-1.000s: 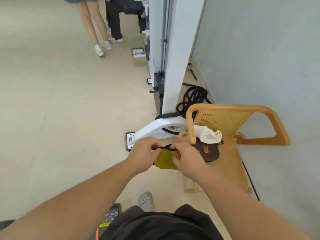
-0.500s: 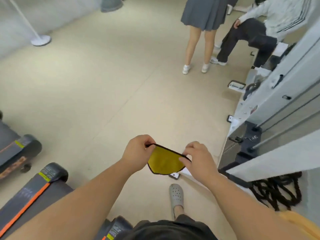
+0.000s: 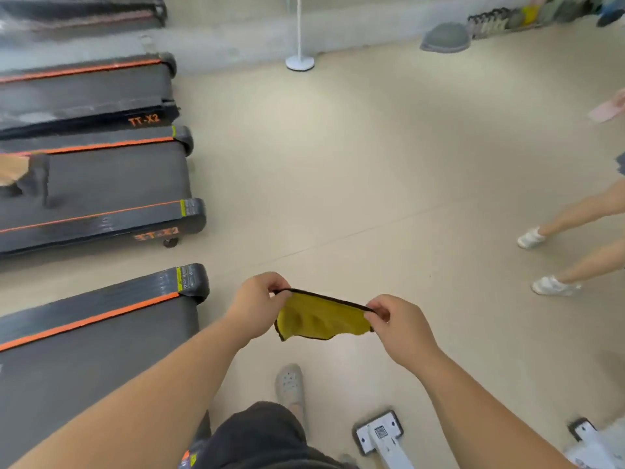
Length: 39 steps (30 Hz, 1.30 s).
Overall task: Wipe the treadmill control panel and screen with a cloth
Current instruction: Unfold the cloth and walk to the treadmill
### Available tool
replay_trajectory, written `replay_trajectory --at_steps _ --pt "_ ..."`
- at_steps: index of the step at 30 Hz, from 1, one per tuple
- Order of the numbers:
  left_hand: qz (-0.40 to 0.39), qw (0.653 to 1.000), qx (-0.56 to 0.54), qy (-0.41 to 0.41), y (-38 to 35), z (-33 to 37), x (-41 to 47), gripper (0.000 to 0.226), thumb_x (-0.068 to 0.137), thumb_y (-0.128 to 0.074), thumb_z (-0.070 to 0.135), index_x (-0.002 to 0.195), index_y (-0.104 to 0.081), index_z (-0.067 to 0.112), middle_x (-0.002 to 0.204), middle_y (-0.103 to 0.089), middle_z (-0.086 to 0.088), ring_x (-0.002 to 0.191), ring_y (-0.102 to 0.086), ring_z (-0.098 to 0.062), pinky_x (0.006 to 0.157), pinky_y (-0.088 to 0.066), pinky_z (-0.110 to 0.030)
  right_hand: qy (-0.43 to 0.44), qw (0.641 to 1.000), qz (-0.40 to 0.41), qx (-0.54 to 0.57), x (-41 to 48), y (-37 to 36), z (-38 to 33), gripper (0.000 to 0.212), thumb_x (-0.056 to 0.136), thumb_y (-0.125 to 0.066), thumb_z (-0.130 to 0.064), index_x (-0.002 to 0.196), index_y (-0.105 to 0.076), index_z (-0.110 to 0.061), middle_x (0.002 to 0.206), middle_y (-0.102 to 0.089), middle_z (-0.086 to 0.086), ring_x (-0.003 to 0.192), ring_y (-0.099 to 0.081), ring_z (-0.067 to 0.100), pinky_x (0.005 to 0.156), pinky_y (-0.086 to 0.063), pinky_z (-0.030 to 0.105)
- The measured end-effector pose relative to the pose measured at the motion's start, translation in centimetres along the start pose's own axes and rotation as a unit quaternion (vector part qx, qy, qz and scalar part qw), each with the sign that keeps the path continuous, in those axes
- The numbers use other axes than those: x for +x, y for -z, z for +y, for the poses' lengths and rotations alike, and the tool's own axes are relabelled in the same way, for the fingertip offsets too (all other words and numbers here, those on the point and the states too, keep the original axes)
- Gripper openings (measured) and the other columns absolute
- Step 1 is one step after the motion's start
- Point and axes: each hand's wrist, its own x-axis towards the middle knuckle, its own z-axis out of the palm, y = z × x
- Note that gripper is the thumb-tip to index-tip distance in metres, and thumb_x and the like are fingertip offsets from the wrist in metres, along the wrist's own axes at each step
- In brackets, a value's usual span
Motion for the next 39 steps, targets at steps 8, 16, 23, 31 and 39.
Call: replay_trajectory --at_steps 8,16,23,31,39 --pt "0.003 0.997 -0.027 0.07 7.7 -5.1 12.6 0.01 0.094 -0.066 0.03 0.088 -0.065 0.022 0.087 -0.066 -0.005 0.075 -0.056 -0.017 0.068 -0.046 -0.03 0.021 0.999 -0.016 0.045 17.1 -3.5 -10.1 0.01 0.1 -0.061 -0.021 0.095 -0.068 -0.026 0.095 -0.069 -0.014 0.094 -0.063 0.005 0.077 -0.049 0.024" --pt "-0.016 0.993 0.021 0.119 21.4 -9.7 20.4 0.011 0.081 -0.07 0.019 0.079 -0.069 0.029 0.08 -0.07 0.007 0.075 -0.066 -0.016 0.061 -0.053 -0.027 0.054 0.994 -0.092 0.026 29.3 -8.1 -23.3 0.014 0.098 -0.064 -0.016 0.089 -0.07 -0.026 0.088 -0.072 -0.007 0.085 -0.066 0.013 0.069 -0.044 0.023" --pt "0.221 0.935 -0.15 0.235 29.0 -16.0 19.6 0.006 0.089 -0.068 0.016 0.082 -0.069 0.018 0.068 -0.061 0.006 0.055 -0.053 -0.006 0.051 -0.04 -0.019 0.161 0.962 -0.22 -0.023 38.2 -17.1 -35.4 0.013 0.095 -0.068 -0.015 0.088 -0.07 -0.025 0.086 -0.073 -0.003 0.086 -0.067 0.02 0.078 -0.054 0.038" --pt "0.437 0.783 -0.208 0.389 33.9 -21.6 15.4 0.011 0.087 -0.072 0.021 0.077 -0.068 0.024 0.073 -0.067 0.012 0.069 -0.059 0.0 0.057 -0.038 -0.015 0.293 0.867 -0.397 -0.064 42.8 -31.1 -48.4 0.012 0.094 -0.07 -0.016 0.084 -0.07 -0.023 0.08 -0.072 0.001 0.082 -0.067 0.024 0.08 -0.054 0.046" --pt "0.633 0.582 -0.294 0.417 37.8 -22.8 10.7 0.007 0.091 -0.069 0.016 0.09 -0.074 0.02 0.088 -0.072 0.005 0.086 -0.065 -0.01 0.069 -0.044 -0.019 0.393 0.743 -0.536 -0.078 39.2 -40.1 -60.6 0.016 0.097 -0.068 -0.014 0.085 -0.07 -0.024 0.073 -0.068 -0.005 0.073 -0.064 0.016 0.071 -0.053 0.039"
